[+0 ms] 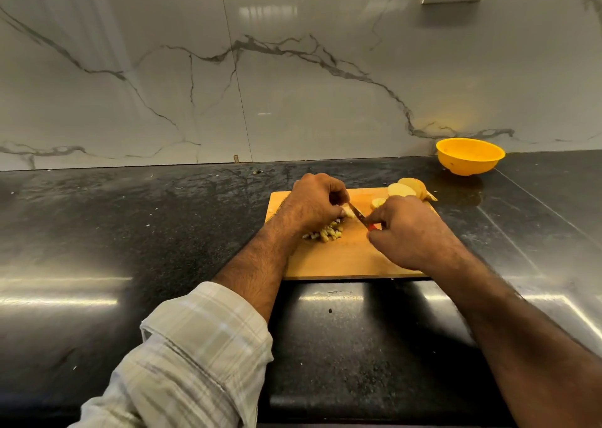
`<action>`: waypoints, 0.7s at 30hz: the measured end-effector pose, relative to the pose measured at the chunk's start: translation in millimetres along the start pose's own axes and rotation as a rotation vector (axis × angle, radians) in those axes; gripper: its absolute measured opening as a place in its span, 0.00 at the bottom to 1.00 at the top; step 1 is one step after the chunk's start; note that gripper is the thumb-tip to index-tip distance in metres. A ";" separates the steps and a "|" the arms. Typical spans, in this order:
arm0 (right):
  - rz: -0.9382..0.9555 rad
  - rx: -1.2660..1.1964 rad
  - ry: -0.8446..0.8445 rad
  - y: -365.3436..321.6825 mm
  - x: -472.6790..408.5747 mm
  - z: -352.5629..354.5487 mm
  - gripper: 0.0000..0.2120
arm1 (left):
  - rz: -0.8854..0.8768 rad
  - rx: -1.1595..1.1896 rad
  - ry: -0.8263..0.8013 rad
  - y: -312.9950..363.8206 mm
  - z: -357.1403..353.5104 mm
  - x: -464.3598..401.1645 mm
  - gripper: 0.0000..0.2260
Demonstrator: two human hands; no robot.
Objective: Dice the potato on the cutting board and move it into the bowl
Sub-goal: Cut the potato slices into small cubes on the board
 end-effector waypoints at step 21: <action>0.014 0.058 -0.044 -2.9 -3.6 -8.4 0.19 | 0.031 -0.027 -0.020 -4.0 -3.0 -4.3 0.08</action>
Point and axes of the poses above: each hand's wrist, its own x-axis away from the middle knuckle, its own z-axis out of the back of the hand, y = z × x, the point moved 6 cm from there along -x, towards the middle knuckle
